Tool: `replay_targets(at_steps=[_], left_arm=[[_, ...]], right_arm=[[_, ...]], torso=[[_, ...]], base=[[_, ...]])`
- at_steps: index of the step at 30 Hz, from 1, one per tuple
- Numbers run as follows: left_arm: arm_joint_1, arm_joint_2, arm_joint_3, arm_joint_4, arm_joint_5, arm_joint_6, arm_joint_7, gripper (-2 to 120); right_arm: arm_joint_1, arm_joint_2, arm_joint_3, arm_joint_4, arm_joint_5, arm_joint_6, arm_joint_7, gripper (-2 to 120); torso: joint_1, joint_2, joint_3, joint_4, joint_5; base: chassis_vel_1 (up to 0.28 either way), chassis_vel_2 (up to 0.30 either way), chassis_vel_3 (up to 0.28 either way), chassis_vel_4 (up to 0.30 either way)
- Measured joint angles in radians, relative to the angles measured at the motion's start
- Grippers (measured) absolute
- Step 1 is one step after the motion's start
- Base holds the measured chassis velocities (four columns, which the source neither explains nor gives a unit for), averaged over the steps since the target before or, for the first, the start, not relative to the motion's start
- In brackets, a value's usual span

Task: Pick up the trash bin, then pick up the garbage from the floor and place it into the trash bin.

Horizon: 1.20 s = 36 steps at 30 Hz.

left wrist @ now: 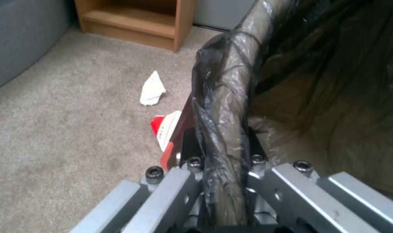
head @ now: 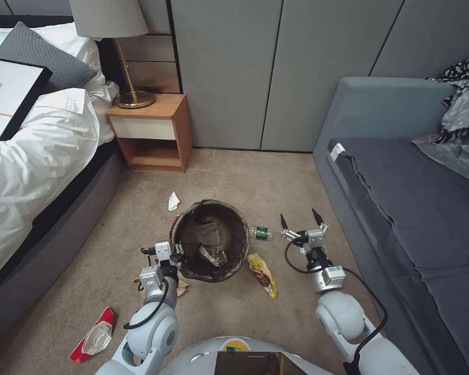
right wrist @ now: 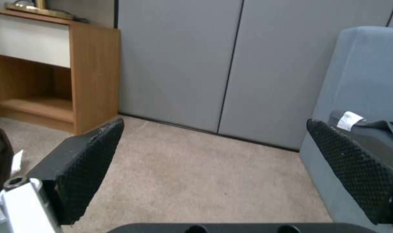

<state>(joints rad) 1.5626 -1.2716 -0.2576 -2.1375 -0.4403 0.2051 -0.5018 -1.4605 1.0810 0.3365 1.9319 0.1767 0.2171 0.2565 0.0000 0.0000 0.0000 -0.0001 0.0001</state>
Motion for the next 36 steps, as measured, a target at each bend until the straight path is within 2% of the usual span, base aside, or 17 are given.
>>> replay_targets(at_steps=[7, 9, 14, 17, 24, 30, 36], left_arm=[[0.004, -0.001, -0.003, -0.003, 0.000, 0.000, 0.000, 2], [0.005, -0.001, -0.006, -0.005, 0.000, 0.000, -0.001, 2], [0.007, 0.000, -0.007, -0.007, 0.000, 0.000, -0.001, 2], [0.007, 0.004, -0.008, -0.009, 0.000, 0.000, -0.001, 2], [0.008, 0.012, -0.010, -0.011, -0.001, 0.000, -0.001, 2], [0.007, 0.018, -0.010, -0.011, -0.003, 0.000, -0.002, 2], [0.007, 0.021, -0.015, -0.011, -0.004, 0.000, -0.002, 2]], right_arm=[[0.033, -0.089, -0.023, -0.015, 0.099, -0.047, -0.002, 100], [0.058, -0.134, -0.054, -0.035, 0.174, -0.069, -0.003, 100], [0.079, -0.168, -0.088, -0.057, 0.244, -0.093, -0.006, 100], [0.126, -0.207, -0.141, -0.120, 0.323, -0.118, -0.044, 100], [0.177, -0.227, -0.183, -0.188, 0.364, -0.128, -0.096, 100], [0.300, -0.229, -0.292, -0.289, 0.456, -0.176, -0.182, 100], [0.364, -0.210, -0.360, -0.359, 0.470, -0.191, -0.216, 100]], torso=[[0.000, 0.000, 0.000, 0.0002, 0.0000], [0.000, 0.000, 0.000, 0.0000, 0.0000], [0.000, 0.000, 0.000, 0.0001, 0.0000], [0.000, 0.000, 0.000, -0.0001, 0.0001], [0.000, 0.000, 0.000, 0.0001, 0.0001], [0.000, 0.000, 0.000, 0.0001, -0.0002], [0.000, 0.000, 0.000, 0.0001, -0.0001]], base=[[0.000, 0.000, 0.000, 0.000], [0.000, 0.000, 0.000, 0.000], [0.000, 0.000, 0.000, 0.000], [0.000, 0.000, 0.000, 0.000], [0.000, 0.000, 0.000, 0.000], [0.000, 0.000, 0.000, 0.000], [0.000, 0.000, 0.000, 0.000]])
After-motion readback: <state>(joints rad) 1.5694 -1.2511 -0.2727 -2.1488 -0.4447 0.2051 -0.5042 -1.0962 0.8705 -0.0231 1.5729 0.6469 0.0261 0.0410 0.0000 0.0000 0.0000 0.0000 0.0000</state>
